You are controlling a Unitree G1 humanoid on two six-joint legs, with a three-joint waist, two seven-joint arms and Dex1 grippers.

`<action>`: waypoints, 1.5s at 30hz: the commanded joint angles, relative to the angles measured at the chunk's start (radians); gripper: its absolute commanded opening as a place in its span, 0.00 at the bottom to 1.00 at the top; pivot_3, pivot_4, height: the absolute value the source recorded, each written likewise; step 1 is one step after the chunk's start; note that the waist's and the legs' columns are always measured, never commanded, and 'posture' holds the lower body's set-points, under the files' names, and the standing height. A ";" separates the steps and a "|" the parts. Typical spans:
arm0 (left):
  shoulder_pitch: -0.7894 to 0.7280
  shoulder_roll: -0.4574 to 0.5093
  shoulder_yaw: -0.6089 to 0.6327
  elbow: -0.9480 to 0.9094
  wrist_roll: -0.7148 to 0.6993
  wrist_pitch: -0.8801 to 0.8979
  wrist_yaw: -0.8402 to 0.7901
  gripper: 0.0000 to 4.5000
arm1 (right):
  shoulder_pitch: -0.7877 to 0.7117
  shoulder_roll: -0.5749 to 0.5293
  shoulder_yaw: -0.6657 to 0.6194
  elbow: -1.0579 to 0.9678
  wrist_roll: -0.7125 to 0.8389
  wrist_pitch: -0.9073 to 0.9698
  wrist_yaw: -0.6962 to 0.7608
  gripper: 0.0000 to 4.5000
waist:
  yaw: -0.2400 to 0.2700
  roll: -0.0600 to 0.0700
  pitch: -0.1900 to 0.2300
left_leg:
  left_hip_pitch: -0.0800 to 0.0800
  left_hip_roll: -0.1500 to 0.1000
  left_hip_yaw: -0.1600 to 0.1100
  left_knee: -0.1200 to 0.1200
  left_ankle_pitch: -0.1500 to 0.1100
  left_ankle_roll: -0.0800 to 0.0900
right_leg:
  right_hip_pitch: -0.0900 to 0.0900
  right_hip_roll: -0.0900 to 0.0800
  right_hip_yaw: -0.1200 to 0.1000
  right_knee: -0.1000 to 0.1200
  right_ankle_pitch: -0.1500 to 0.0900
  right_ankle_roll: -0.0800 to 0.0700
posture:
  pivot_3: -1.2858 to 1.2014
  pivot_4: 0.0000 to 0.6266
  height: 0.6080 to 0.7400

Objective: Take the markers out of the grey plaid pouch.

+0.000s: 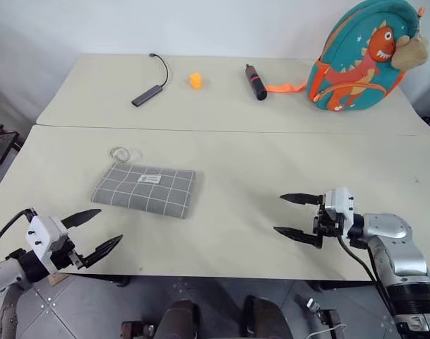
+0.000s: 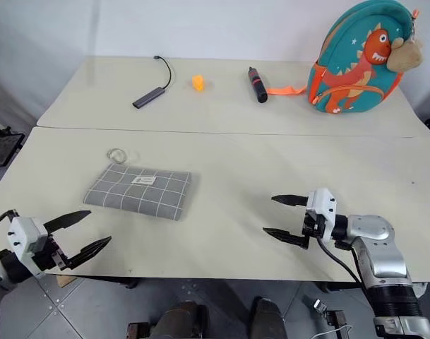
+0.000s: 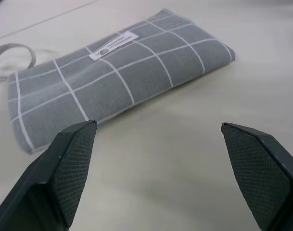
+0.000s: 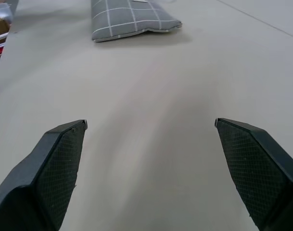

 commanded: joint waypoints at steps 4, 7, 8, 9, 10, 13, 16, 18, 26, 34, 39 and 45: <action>0.018 0.024 0.073 -0.044 -0.166 0.167 -0.002 0.99 | 0.008 -0.002 0.019 -0.065 0.013 -0.015 0.019 0.96 | -0.001 0.000 0.000 | 0.000 0.000 0.000 0.000 0.000 0.000 | 0.000 0.000 0.000 0.000 0.000 0.000 | 0.52 0.24 1.00; 0.050 0.105 0.190 -0.017 -0.456 0.509 -0.023 1.00 | -0.021 0.019 0.087 -0.141 -0.005 0.049 -0.017 0.78 | -0.018 -0.001 0.001 | 0.000 0.004 0.000 0.000 0.000 0.000 | 0.000 0.001 0.000 0.001 0.000 0.000 | 0.52 0.24 1.00; 0.047 0.126 0.224 0.011 -0.531 0.593 -0.025 1.00 | -0.038 0.032 0.116 -0.162 -0.018 0.065 -0.032 0.71 | -0.022 -0.001 0.001 | 0.000 0.004 -0.001 0.000 0.000 -0.001 | 0.000 0.001 0.000 0.001 0.000 0.000 | 0.52 0.24 1.00; 0.042 0.138 0.246 0.028 -0.575 0.644 -0.022 1.00 | -0.048 0.039 0.134 -0.175 -0.027 0.073 -0.042 0.62 | -0.023 -0.001 0.001 | 0.001 0.005 -0.001 0.000 0.000 -0.001 | 0.000 0.001 0.000 0.001 0.000 0.000 | 0.52 0.24 1.00; 0.022 0.154 0.263 0.076 -0.580 0.675 -0.004 1.00 | -0.069 0.061 0.162 -0.186 -0.045 0.097 -0.073 0.55 | -0.024 0.000 0.001 | 0.001 0.005 -0.001 0.000 0.001 -0.001 | 0.000 0.001 0.000 0.001 0.000 0.000 | 0.52 0.24 1.00; -0.070 0.190 0.276 0.211 -0.531 0.691 0.049 1.00 | -0.138 0.132 0.243 -0.179 -0.118 0.119 -0.150 0.32 | -0.023 0.001 0.002 | 0.003 0.004 0.000 0.000 0.001 -0.002 | 0.000 0.001 0.002 0.003 0.000 0.000 | 0.52 0.24 1.00; -0.237 0.228 0.235 0.372 -0.473 0.724 0.162 1.00 | -0.208 0.209 0.303 -0.113 -0.198 0.134 -0.244 0.08 | -0.018 -0.001 0.000 | 0.001 0.000 -0.001 0.000 0.001 -0.002 | -0.002 0.001 0.001 0.005 -0.001 -0.001 | 0.52 0.24 1.00; -0.334 0.230 0.209 0.447 -0.446 0.737 0.204 1.00 | -0.240 0.243 0.325 -0.069 -0.248 0.121 -0.295 0.00 | -0.017 -0.002 0.000 | -0.001 -0.002 -0.001 0.000 0.001 -0.002 | -0.004 0.001 0.001 0.005 -0.001 -0.001 | 0.52 0.24 1.00; -0.628 0.142 0.034 0.604 -0.263 0.681 0.342 1.00 | -0.316 0.327 0.405 0.012 -0.408 0.188 -0.457 0.00 | -0.039 -0.004 -0.001 | -0.003 -0.004 -0.001 -0.001 0.001 -0.002 | -0.007 0.001 0.001 0.008 -0.001 -0.001 | 0.52 0.24 1.00; -0.644 0.103 -0.038 0.492 -0.341 0.997 0.292 1.00 | -0.324 0.339 0.414 -0.011 -0.427 0.264 -0.482 0.00 | -0.055 -0.005 -0.002 | -0.002 -0.003 0.001 0.000 0.001 -0.003 | -0.010 0.001 0.002 0.013 -0.001 -0.001 | 0.52 0.24 1.00; -0.580 0.083 -0.015 0.321 -0.456 1.221 0.298 1.00 | -0.340 0.330 0.408 -0.002 -0.445 0.303 -0.503 0.00 | -0.052 -0.005 -0.002 | -0.001 -0.003 0.001 0.001 0.001 -0.003 | -0.011 0.000 0.005 0.016 -0.001 -0.001 | 0.52 0.24 1.00; -0.490 0.013 0.020 0.083 -0.572 1.393 0.378 1.00 | -0.359 0.301 0.399 0.011 -0.436 0.300 -0.471 0.00 | -0.046 -0.005 -0.002 | -0.001 -0.002 0.001 0.002 0.001 -0.003 | -0.011 -0.001 0.010 0.016 -0.001 -0.001 | 0.52 0.24 1.00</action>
